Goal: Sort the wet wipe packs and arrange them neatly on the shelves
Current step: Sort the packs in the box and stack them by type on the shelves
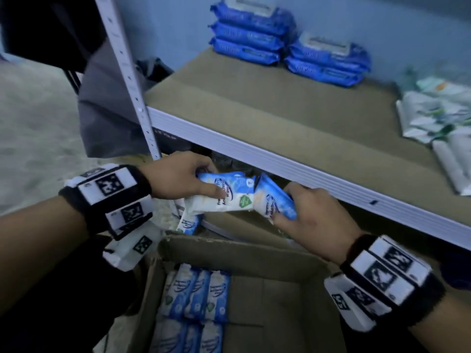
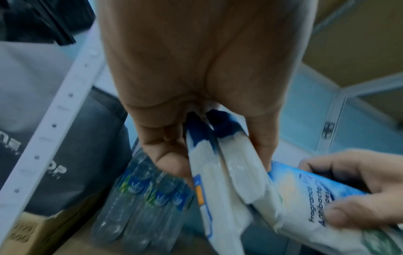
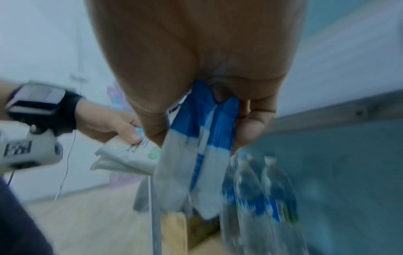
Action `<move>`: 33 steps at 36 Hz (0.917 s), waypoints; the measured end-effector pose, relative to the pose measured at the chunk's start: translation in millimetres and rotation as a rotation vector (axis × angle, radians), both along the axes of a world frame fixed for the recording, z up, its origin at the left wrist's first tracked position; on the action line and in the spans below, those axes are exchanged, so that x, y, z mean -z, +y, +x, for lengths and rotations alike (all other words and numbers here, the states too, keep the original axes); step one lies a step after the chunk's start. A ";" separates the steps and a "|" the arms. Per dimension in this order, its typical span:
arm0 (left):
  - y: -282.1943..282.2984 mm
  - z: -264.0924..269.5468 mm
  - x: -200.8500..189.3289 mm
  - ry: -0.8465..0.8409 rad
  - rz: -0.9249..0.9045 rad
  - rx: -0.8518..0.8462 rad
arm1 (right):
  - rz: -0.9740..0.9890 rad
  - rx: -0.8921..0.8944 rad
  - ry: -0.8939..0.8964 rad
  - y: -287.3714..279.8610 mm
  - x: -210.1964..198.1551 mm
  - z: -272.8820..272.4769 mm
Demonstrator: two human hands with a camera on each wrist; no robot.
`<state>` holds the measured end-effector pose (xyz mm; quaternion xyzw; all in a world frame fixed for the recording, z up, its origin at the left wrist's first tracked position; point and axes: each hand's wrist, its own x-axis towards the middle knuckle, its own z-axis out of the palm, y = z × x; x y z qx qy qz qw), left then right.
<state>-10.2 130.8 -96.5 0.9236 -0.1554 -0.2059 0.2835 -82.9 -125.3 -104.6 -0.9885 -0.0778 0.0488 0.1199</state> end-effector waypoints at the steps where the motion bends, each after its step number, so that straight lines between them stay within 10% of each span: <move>1: 1.4 -5.2 -10.0 0.003 -0.059 -0.031 | 0.030 0.005 -0.028 -1.4 -9.2 -4.1; 21: -57.7 23.3 -59.1 -0.108 -0.701 -0.402 | 0.701 0.400 -0.211 -51.0 -57.4 43.4; 29: -63.9 44.6 -46.3 -0.593 -0.090 -0.330 | 0.427 0.431 -0.148 -63.1 -60.9 54.6; 33: -57.7 46.7 -50.2 -0.569 -0.086 -0.333 | 0.329 0.434 -0.151 -72.3 -59.9 54.9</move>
